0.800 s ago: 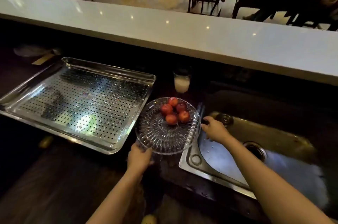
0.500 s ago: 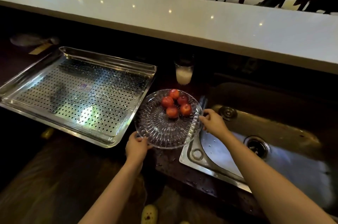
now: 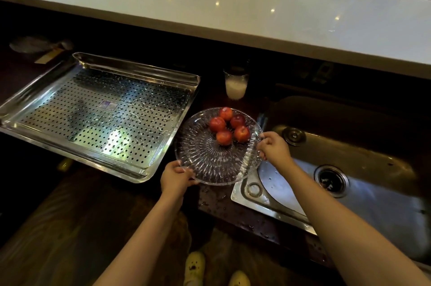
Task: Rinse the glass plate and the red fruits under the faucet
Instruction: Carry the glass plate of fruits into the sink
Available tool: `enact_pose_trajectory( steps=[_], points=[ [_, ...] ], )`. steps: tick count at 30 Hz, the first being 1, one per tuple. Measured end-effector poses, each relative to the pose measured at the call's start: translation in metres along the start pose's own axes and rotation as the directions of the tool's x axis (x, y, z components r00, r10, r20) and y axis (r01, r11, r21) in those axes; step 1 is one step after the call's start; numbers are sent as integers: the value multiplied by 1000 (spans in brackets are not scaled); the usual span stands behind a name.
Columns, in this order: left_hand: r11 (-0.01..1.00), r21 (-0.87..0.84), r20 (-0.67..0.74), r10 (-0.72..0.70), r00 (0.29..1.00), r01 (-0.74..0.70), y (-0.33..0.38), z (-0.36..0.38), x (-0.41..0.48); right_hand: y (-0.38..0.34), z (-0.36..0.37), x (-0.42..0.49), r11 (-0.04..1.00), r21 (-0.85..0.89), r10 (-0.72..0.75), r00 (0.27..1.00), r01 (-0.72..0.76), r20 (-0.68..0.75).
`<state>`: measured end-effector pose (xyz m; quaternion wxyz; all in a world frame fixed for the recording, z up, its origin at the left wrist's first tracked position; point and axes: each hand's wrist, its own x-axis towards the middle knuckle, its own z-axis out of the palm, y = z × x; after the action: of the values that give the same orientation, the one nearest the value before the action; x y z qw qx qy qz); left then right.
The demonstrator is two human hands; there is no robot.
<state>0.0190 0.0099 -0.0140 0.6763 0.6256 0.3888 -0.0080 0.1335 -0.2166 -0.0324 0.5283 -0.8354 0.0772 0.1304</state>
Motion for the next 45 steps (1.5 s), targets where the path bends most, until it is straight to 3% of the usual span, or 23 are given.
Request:
enact_pose_trajectory(
  steps=[15,24,34,41,45],
  points=[
    [995,90,52,33,998,-37,-6,33,-28,23,-53,-36,990,132,-41,992,56,-116],
    [987,142,185,48,982,-75,9,85,-38,41,-120,-51,983,161,-50,976,85,-210],
    [956,275,344,0,939,-101,18,160,-35,70,-186,-70,982,191,62,926,11,-372],
    [908,404,493,-115,862,-110,13,214,-19,101,-214,-82,965,254,174,881,-64,-440],
    [871,486,488,-203,849,-72,0,242,-7,124,-216,-80,957,264,242,840,-124,-485]
  ],
)
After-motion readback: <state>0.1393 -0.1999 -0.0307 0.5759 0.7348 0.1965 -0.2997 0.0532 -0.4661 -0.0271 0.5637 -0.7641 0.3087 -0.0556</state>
